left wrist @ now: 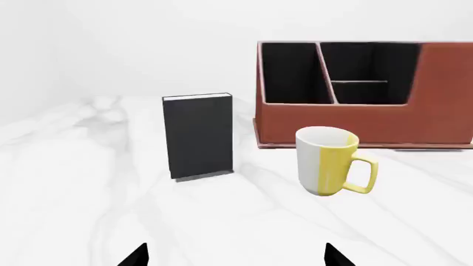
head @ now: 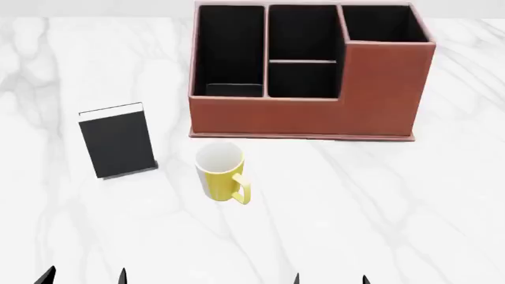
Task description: Pick up the yellow and white mug and place it to the right of the caddy.
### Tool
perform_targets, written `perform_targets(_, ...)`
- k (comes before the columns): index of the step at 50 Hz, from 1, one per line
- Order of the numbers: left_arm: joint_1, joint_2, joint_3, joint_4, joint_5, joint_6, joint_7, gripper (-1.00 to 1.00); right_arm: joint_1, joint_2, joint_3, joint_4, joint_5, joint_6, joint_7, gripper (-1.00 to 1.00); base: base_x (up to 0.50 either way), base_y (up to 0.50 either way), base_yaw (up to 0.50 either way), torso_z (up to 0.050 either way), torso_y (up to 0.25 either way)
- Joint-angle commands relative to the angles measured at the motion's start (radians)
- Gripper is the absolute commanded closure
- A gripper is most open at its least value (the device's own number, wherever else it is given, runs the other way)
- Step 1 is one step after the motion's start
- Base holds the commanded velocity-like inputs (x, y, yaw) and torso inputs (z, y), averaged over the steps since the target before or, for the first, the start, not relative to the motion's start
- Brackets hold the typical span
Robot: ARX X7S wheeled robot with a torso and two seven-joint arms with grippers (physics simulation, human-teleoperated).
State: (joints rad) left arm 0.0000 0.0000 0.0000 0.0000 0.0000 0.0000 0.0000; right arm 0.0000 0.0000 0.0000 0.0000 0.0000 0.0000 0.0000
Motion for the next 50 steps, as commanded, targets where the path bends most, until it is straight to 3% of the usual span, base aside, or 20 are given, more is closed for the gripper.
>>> perform_targets(1,0.007,-0.016,0.019,0.007,-0.015,0.001,-0.02,-1.0,-0.007,0.017,-0.026,-0.003,0.007,-0.005,0.019,-1.0,0.0,0.0,0.0,0.0,0.0)
perform_targets(19,0.002,-0.055,0.056,0.008,-0.066,-0.014,-0.084,-1.0,-0.006,0.057,-0.066,-0.021,0.059,0.009,0.069,-1.0,0.0,0.0,0.0,0.0,0.0)
perform_targets(21,0.013,-0.056,0.04,0.031,-0.111,-0.016,-0.077,-1.0,-0.021,0.051,-0.045,-0.09,0.135,0.068,0.06,-1.0,0.0,0.0,0.0,0.0,0.0)
perform_targets(30,0.045,-0.087,0.059,0.332,-0.027,-0.196,-0.179,-1.0,-0.098,0.092,-0.055,-0.535,0.087,0.229,0.141,-1.0,0.0,0.0,0.0,0.0,0.0)
perform_targets(40,0.082,-0.121,0.022,0.604,-0.014,-0.288,-0.226,-1.0,-0.118,0.116,-0.033,-0.837,0.137,0.36,0.173,-1.0,0.0,0.0,0.0,0.0,0.0)
perform_targets(50,0.097,-0.15,0.058,0.848,0.058,-0.423,-0.251,-1.0,-0.112,0.189,-0.135,-1.047,0.093,0.481,0.243,-1.0,0.0,0.0,0.0,0.0,0.0)
